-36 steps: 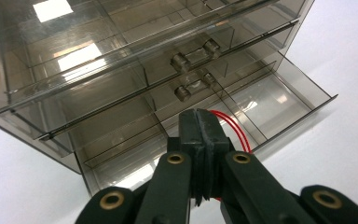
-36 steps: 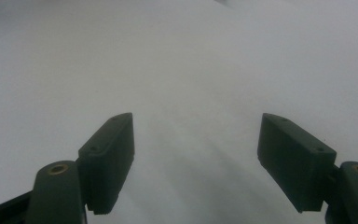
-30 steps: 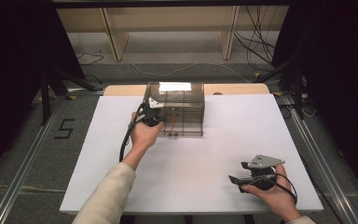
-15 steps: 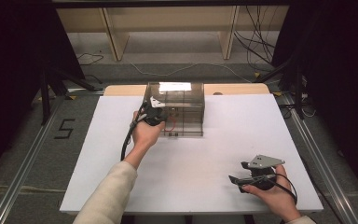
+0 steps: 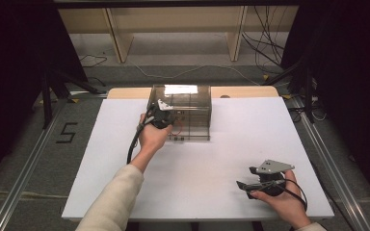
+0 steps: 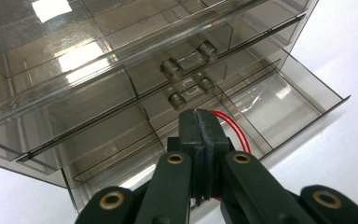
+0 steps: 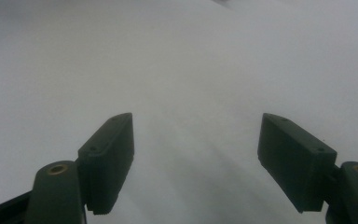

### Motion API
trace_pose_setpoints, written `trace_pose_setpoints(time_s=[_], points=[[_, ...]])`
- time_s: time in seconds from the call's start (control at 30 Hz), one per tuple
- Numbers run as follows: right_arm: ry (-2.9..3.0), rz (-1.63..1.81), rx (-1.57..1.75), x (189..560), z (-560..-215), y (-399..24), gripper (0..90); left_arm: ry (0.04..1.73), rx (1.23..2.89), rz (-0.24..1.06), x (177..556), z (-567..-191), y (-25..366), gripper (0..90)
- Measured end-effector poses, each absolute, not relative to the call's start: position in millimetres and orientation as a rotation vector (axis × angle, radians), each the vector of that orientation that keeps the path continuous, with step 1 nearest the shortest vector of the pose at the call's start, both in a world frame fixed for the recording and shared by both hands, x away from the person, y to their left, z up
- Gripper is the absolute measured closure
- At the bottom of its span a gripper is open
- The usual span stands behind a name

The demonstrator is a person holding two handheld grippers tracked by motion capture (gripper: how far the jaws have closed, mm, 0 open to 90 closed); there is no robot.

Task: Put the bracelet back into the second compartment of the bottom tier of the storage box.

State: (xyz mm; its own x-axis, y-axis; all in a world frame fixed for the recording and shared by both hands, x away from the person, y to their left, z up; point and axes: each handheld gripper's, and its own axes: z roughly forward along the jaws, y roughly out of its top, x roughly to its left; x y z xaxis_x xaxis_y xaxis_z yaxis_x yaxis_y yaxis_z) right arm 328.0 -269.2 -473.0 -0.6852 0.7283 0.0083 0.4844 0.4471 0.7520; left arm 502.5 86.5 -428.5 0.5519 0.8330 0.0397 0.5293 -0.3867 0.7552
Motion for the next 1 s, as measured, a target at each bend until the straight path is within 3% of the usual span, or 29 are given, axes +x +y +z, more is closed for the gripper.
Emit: trace_pose_setpoints(time_s=[1.0], points=[[2.392,1.086,1.036,327.7,-473.0,-269.1,27.6,1.079,2.106,0.561,513.5,-437.4,75.6,89.9]])
